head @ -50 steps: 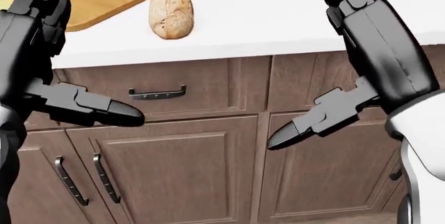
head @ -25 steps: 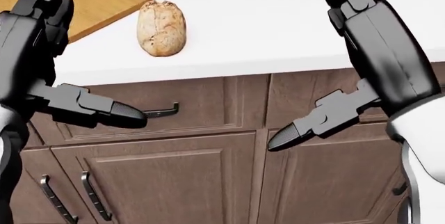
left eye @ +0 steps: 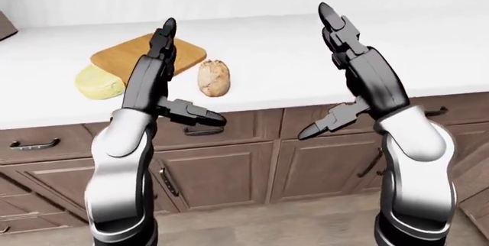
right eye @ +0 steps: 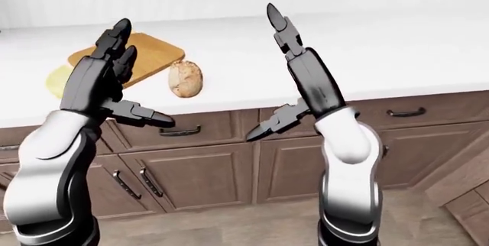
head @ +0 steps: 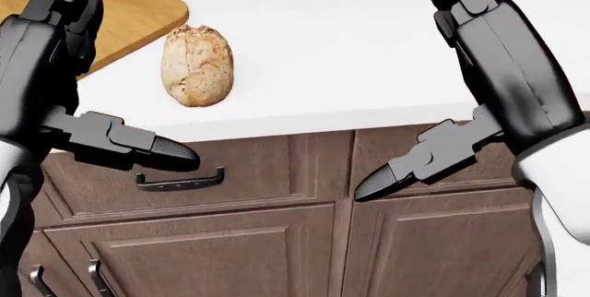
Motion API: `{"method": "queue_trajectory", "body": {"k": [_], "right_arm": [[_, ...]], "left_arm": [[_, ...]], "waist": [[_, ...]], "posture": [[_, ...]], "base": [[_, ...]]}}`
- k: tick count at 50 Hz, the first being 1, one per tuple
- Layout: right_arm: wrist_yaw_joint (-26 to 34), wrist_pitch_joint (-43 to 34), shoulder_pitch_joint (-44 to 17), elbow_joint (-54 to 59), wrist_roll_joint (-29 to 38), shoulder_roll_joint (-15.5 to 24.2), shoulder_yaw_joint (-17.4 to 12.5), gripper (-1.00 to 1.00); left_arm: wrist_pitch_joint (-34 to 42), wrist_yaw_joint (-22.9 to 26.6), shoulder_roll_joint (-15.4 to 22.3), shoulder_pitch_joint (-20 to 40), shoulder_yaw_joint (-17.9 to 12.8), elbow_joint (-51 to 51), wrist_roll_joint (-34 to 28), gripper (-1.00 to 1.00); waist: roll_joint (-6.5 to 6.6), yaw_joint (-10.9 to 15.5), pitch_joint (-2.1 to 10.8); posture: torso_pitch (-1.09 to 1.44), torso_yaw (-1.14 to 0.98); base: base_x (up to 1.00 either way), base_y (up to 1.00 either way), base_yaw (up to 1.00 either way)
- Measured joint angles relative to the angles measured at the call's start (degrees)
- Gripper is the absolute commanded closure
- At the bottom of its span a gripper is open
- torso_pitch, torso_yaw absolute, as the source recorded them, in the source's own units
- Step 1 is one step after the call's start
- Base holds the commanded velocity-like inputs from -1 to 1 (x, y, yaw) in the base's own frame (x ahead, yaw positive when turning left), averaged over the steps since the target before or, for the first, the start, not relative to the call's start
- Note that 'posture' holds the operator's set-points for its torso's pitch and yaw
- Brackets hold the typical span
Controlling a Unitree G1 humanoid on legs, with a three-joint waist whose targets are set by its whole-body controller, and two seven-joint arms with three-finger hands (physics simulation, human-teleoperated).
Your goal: Place the bread and cheese on the cutting board.
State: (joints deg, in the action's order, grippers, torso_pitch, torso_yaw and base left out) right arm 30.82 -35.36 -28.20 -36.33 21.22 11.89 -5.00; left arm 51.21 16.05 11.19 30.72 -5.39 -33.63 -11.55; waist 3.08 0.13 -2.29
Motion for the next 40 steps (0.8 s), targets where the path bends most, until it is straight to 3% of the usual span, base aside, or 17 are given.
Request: {"method": "queue_trajectory", "body": {"k": [4,8,11,12,14,16,18,22,24,30,34,37,38,40], "right_arm": [[0.80,-0.40,0.34,0.78,-0.27,-0.12,1.15,-1.00],[0.68,-0.40,-0.39,-0.07,0.10,0.06,0.35,-1.00],[0.67,-0.19,-0.67,-0.44,0.24,0.08,0.36,-1.00],[0.68,-0.14,-0.67,-0.43,0.26,0.30,0.19,-1.00],[0.64,-0.23,-0.01,0.04,0.39,0.28,-0.36,-1.00],[0.57,-0.60,0.58,0.70,0.57,0.19,-0.61,-1.00],[0.52,-0.66,0.49,0.87,0.60,0.15,-0.50,-1.00],[0.33,-0.03,0.57,-0.06,0.52,-0.12,-0.11,-1.00],[0.32,0.26,0.44,-0.10,0.49,-0.20,0.12,-1.00],[0.91,0.61,1.42,1.05,-0.08,-0.77,1.17,-1.00],[0.38,1.09,0.92,0.43,0.21,-0.74,0.50,-1.00],[0.19,1.59,0.93,0.18,0.16,-0.70,0.54,-1.00],[0.17,1.66,1.19,0.22,0.16,-0.45,0.26,-1.00],[0.12,1.20,1.84,0.72,0.39,-0.47,-0.27,-1.00]], "left_arm": [[1.12,-0.14,-0.04,-0.67,-0.50,1.05,-0.39,-1.00],[1.13,-0.01,0.08,0.11,-0.30,-0.08,-0.27,-1.00],[0.83,-0.03,0.12,0.50,-0.30,-0.38,-0.26,-1.00],[0.75,-0.05,-0.19,0.65,-0.10,-0.35,-0.25,-1.00],[0.73,0.14,-0.62,0.13,0.87,0.13,0.02,-1.00],[1.05,0.49,-0.70,-0.16,1.46,0.68,0.40,-1.00],[1.24,0.57,-0.62,-0.11,1.21,0.71,0.47,-1.00],[0.69,0.20,-0.50,0.09,0.49,-0.07,0.10,-1.00],[0.38,0.11,-0.40,0.16,0.37,-0.21,0.02,-1.00],[0.85,-0.32,-0.33,-0.95,-0.35,0.86,-0.53,-1.00],[0.04,-0.28,-0.36,-0.81,-0.10,0.37,-0.33,-1.00],[-0.36,-0.33,-0.38,-0.65,-0.15,0.30,-0.32,-1.00],[-0.50,-0.35,-0.86,-0.88,0.14,0.24,-0.30,-1.00],[-0.30,-0.05,-1.06,-1.28,1.04,0.71,0.06,-1.00]], "waist": [[-0.38,0.42,-0.04],[-2.74,0.41,0.13],[-5.62,0.68,0.43],[-5.78,0.28,0.57],[-5.09,-0.32,-0.08],[-5.17,-0.46,-0.08],[-4.34,-0.28,-0.10],[-1.50,-0.36,-0.40],[0.89,-0.53,0.14],[-0.36,0.45,0.25],[-3.11,0.53,0.13],[-6.25,0.64,0.60],[-5.31,0.17,0.26],[-5.12,-0.28,-0.13]], "posture": [[0.00,0.00],[0.00,0.00],[0.00,0.00],[0.00,0.00],[0.00,0.00],[0.00,0.00],[0.00,0.00],[0.00,0.00],[0.00,0.00],[0.00,0.00],[0.00,0.00],[0.00,0.00],[0.00,0.00],[0.00,0.00]], "base": [[0.13,0.00,0.00],[0.13,0.00,0.00],[0.13,0.00,0.00],[0.13,0.00,0.00],[0.14,0.00,0.00],[0.14,0.00,0.00],[0.13,0.00,0.00],[0.14,0.00,0.00],[0.14,0.00,0.00],[0.14,0.00,0.00],[0.13,0.00,0.00],[0.13,0.00,0.00],[0.13,0.00,0.00],[0.13,0.00,0.00]]}}
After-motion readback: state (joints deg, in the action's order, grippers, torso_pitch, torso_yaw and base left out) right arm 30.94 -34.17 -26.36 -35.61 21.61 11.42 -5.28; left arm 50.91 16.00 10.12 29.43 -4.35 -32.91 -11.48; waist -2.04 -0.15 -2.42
